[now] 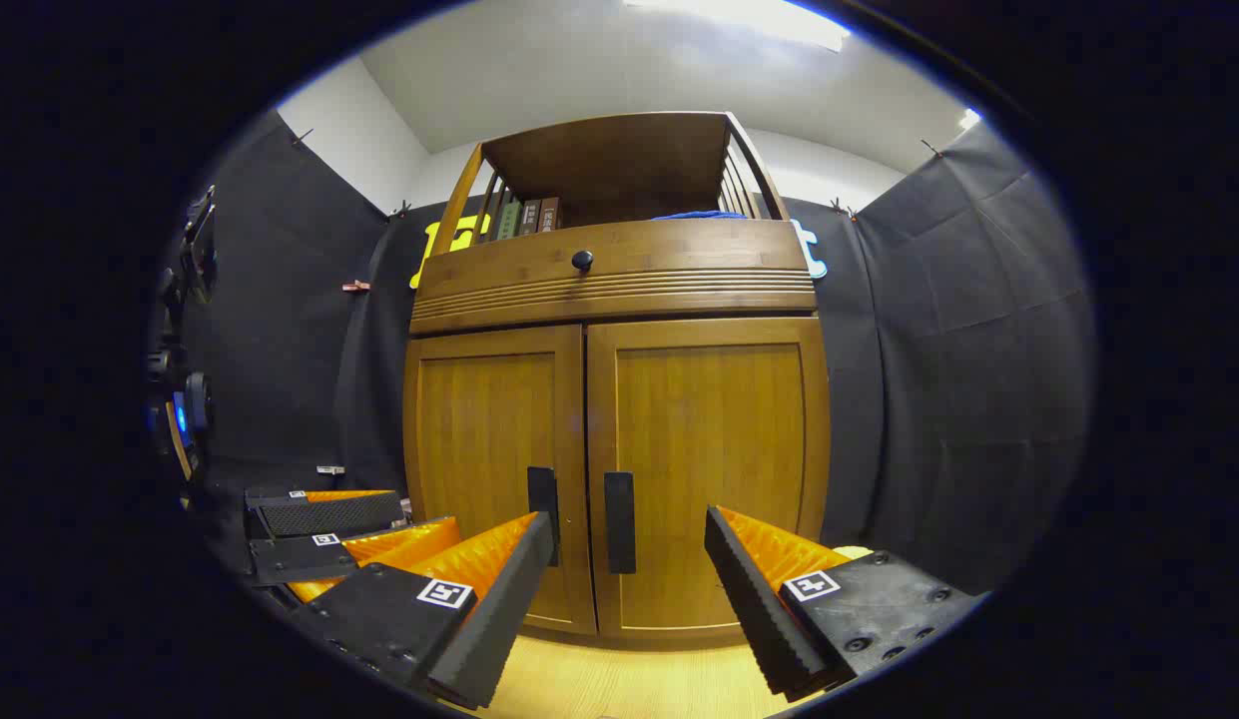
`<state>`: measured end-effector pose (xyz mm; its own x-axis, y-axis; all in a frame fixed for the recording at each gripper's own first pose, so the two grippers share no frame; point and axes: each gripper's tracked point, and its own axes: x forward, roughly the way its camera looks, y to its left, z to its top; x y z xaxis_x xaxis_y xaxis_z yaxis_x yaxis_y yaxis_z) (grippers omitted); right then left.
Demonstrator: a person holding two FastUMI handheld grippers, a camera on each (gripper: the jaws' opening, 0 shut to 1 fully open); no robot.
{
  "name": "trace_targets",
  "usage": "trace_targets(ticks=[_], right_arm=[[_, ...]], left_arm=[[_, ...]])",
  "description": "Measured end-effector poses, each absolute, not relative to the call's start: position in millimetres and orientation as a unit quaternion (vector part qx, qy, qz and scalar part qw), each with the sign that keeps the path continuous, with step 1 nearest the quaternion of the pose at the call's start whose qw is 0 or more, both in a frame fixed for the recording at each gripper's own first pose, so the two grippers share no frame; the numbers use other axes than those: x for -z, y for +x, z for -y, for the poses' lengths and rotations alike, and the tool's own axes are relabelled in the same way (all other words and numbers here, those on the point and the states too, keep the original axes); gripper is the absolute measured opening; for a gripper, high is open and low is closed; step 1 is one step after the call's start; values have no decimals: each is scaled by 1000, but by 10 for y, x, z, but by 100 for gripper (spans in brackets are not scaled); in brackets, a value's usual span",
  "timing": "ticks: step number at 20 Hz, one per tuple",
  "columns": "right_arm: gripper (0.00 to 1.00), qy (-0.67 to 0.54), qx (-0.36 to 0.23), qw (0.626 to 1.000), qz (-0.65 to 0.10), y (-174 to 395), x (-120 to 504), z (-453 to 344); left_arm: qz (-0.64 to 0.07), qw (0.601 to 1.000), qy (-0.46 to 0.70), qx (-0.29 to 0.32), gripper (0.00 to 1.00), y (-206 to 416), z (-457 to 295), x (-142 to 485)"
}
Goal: Open the right door of the double-door shoe cabinet with the right hand, and open the left door with the left hand.
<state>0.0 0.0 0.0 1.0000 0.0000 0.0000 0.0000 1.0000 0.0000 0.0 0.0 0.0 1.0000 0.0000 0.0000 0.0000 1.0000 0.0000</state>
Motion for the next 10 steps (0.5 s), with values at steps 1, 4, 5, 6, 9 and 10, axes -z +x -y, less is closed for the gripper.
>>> trace_targets(ticks=[1, 4, 5, 6, 9, 10], right_arm=[[97, -3, 0, 1000, 0, 14, 13, 5], [98, -5, -4, 1000, -5, 42, 42, -25], [100, -5, -6, 1000, -6, 45, 49, -21], [100, -7, -6, 1000, -7, 49, 61, -16], [100, -18, -9, 1000, -12, 78, 98, -54], [98, -20, -12, 1000, -15, 84, 124, -77]], left_arm=[[1, 1000, -2, 0, 92, -10, -16, 7], [4, 1000, -1, -2, 92, -10, -26, -31], [5, 1000, 1, -4, 92, 3, -18, -30], [5, 1000, 3, -5, 92, 20, -13, -41], [6, 1000, 7, -8, 92, 51, -5, -34], [5, 1000, 7, -9, 92, 57, -12, -36]])
